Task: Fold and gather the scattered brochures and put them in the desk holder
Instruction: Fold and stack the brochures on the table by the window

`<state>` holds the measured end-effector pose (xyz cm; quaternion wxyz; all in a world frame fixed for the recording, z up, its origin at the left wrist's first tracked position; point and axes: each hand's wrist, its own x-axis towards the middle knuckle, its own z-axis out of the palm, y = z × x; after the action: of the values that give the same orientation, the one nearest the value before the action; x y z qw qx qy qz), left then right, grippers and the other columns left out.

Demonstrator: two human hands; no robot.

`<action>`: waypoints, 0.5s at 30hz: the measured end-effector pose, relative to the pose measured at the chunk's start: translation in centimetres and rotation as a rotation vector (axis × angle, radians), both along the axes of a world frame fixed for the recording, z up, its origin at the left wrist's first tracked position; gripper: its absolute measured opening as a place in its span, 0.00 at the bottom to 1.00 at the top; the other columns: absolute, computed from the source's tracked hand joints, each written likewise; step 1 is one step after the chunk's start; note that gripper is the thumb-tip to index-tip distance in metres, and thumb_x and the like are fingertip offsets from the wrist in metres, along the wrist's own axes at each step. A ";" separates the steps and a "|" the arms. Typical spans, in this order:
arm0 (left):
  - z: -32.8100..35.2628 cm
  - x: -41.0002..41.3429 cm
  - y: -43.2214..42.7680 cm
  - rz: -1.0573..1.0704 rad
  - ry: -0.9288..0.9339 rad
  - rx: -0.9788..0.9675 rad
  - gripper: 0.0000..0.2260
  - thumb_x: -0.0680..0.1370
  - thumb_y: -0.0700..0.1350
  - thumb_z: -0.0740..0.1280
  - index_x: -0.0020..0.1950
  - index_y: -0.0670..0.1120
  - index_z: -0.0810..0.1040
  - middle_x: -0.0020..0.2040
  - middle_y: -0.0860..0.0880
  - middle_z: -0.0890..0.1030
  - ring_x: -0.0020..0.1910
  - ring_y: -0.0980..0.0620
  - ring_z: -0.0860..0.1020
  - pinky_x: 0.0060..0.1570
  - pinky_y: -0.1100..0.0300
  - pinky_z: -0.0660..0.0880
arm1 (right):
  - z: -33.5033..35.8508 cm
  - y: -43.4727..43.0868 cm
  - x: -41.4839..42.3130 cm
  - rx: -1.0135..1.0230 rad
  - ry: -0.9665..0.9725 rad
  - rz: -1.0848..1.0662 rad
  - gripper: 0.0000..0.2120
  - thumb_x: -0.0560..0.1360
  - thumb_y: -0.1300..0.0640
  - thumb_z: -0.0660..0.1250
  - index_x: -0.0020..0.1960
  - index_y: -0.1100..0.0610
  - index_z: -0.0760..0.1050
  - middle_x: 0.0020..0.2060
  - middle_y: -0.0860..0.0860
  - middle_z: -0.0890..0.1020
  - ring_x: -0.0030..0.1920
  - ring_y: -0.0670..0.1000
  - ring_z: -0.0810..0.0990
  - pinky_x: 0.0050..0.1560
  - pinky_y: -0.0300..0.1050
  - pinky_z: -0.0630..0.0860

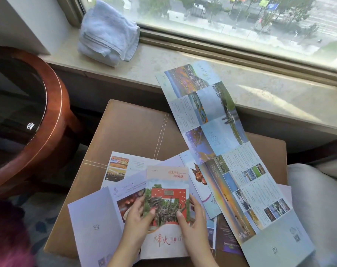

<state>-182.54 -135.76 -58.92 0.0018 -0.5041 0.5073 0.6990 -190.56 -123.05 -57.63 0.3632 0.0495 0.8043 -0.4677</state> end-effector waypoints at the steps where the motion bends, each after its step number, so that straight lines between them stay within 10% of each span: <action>1: 0.2 0.0 -0.2 -0.002 0.010 -0.009 0.18 0.77 0.34 0.65 0.63 0.52 0.71 0.60 0.49 0.79 0.57 0.54 0.78 0.49 0.57 0.80 | 0.2 -0.1 -0.1 -0.026 -0.021 -0.003 0.24 0.76 0.57 0.67 0.67 0.42 0.62 0.57 0.39 0.71 0.59 0.41 0.70 0.52 0.33 0.72; 8: 1.2 -0.5 -3.7 -0.072 0.004 -0.159 0.17 0.79 0.43 0.64 0.65 0.58 0.67 0.61 0.56 0.74 0.59 0.58 0.74 0.41 0.68 0.79 | 1.2 -3.9 -1.2 -0.149 -0.092 -0.058 0.13 0.76 0.64 0.66 0.50 0.46 0.70 0.47 0.42 0.78 0.45 0.35 0.79 0.37 0.23 0.72; 12: 1.3 -0.4 -6.9 -0.036 -0.075 -0.216 0.23 0.78 0.48 0.65 0.72 0.50 0.65 0.69 0.46 0.73 0.67 0.46 0.73 0.61 0.44 0.75 | 1.2 -8.0 -1.4 -0.171 -0.065 -0.017 0.12 0.77 0.62 0.64 0.55 0.46 0.69 0.52 0.42 0.77 0.55 0.39 0.75 0.44 0.27 0.73; 15: 0.9 -1.3 -9.5 -0.020 -0.117 -0.311 0.20 0.78 0.44 0.66 0.69 0.44 0.68 0.69 0.43 0.73 0.68 0.44 0.71 0.66 0.46 0.70 | 0.7 -11.4 -2.4 -0.168 -0.033 -0.015 0.11 0.78 0.62 0.62 0.55 0.48 0.70 0.55 0.52 0.80 0.54 0.48 0.78 0.50 0.40 0.77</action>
<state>-183.87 -145.30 -58.05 -0.0398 -0.5330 0.6135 0.5813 -192.96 -134.40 -56.96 0.3758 0.0327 0.7556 -0.5355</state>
